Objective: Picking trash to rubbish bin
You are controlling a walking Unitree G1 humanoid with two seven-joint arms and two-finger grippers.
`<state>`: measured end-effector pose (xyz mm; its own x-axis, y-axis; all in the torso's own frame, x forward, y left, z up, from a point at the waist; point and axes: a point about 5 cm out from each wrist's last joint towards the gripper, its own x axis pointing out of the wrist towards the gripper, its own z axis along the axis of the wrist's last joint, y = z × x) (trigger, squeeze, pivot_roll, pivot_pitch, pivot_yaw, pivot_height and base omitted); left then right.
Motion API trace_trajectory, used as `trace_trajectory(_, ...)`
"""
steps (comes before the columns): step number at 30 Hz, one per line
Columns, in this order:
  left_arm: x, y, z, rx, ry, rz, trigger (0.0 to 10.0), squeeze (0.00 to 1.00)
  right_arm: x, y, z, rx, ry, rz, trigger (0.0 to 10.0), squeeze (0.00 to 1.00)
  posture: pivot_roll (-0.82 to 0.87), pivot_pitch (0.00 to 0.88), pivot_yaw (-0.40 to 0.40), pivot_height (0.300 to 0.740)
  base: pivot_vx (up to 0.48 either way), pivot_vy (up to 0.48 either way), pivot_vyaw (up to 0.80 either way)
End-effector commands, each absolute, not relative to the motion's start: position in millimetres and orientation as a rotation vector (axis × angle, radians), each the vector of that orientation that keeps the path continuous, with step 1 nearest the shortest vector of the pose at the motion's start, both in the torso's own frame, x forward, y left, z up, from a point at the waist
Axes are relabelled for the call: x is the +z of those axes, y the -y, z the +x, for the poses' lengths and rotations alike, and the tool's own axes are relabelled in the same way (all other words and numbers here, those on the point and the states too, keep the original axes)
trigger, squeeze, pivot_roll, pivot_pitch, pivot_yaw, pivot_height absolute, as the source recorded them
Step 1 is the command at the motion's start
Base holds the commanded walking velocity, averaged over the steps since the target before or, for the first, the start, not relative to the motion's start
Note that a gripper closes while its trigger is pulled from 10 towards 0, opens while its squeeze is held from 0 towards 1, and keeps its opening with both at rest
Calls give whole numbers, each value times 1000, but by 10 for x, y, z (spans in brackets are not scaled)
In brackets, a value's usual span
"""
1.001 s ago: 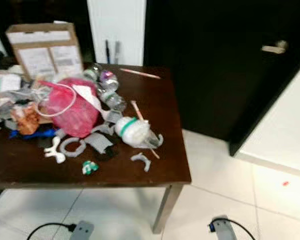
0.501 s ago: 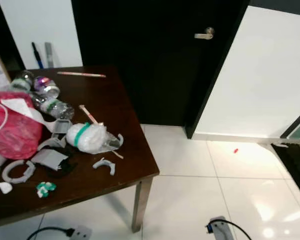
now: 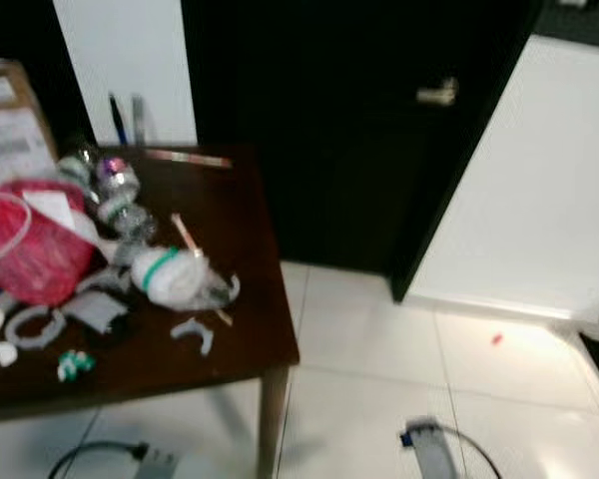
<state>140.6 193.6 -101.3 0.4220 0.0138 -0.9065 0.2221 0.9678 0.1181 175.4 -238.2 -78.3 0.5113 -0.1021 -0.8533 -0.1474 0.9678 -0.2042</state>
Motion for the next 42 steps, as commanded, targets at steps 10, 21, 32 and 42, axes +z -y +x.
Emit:
trace_trajectory(10, -1079, -1894, 1232, -161, -1201, 220, 10000, 0, -783, 2330, 1776, 80, -1027, -296, 10000, 0, 59, 64, -87, 740, 0, 0, 766)
trace_trajectory(21, -1084, -1881, 1223, -163, -1203, 213, 10000, 0, -768, 2361, 1800, 41, -1023, -311, 10000, 0, 60, 69, -87, 740, 0, 0, 617)
trace_trajectory(32, -1080, -1874, 1234, -163, -1196, 206, 10000, 0, -735, 2461, 1819, -47, -1018, -347, 10000, 0, 57, 72, -85, 740, 0, -317, 0)
trace_trajectory(42, -1039, -1889, 1353, -159, -1151, 220, 10000, 0, -569, 2667, 2003, -185, -936, -403, 10000, 0, 59, 77, -84, 740, 0, 0, 0)
